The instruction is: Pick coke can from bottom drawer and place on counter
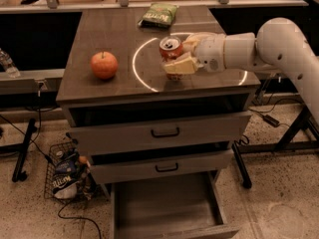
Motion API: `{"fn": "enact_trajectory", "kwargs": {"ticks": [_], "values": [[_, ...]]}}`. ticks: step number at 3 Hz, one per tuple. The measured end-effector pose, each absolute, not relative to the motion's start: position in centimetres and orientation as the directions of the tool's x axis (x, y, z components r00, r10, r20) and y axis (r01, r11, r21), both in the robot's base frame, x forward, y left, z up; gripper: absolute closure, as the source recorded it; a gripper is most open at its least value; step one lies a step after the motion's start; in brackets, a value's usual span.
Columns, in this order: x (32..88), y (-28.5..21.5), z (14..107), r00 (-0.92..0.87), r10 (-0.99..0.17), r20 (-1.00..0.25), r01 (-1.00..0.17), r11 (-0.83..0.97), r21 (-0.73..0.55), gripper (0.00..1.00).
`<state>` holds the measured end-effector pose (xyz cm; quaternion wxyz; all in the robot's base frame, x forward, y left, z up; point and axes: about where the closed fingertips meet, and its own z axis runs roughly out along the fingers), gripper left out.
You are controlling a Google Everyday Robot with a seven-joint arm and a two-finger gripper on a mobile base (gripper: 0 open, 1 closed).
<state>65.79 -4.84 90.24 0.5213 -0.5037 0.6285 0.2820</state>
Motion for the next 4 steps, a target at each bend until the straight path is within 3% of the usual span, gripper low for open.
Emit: {"fn": "enact_trajectory", "kwargs": {"ticks": [3,4], "values": [[66.5,-4.2,88.6,-0.019,-0.282,-0.959,-0.935,0.345,-0.082,0.13],[66.9,-5.8,90.5,0.012,-0.229,-0.973,-0.934,0.346,-0.093,0.00]]}}
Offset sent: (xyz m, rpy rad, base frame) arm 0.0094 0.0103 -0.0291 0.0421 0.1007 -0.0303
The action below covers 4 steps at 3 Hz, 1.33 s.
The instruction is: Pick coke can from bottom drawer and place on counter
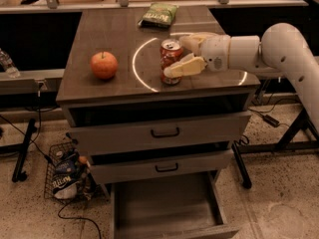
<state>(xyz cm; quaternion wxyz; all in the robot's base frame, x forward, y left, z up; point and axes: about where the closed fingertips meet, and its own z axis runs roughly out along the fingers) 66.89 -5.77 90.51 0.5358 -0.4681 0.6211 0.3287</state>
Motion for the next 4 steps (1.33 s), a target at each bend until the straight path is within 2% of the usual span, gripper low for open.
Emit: {"fn": "enact_trajectory", "kwargs": {"ticks": [1,2,3,4], "values": [[67.3,-9.1,94.5,0.097,-0.158,-0.983,-0.923,0.355,-0.148,0.00],[66.9,-15.5,102.3,0.264,-0.092,-0.960,-0.857,0.434,-0.277,0.00],[64.5,-21.9,110.2,0.442,-0.127,-0.888,-0.723,0.536,-0.436,0.00],[64.2,-23.2,111.4,0.473,-0.143,-0.869,-0.691,0.553,-0.467,0.00]]}}
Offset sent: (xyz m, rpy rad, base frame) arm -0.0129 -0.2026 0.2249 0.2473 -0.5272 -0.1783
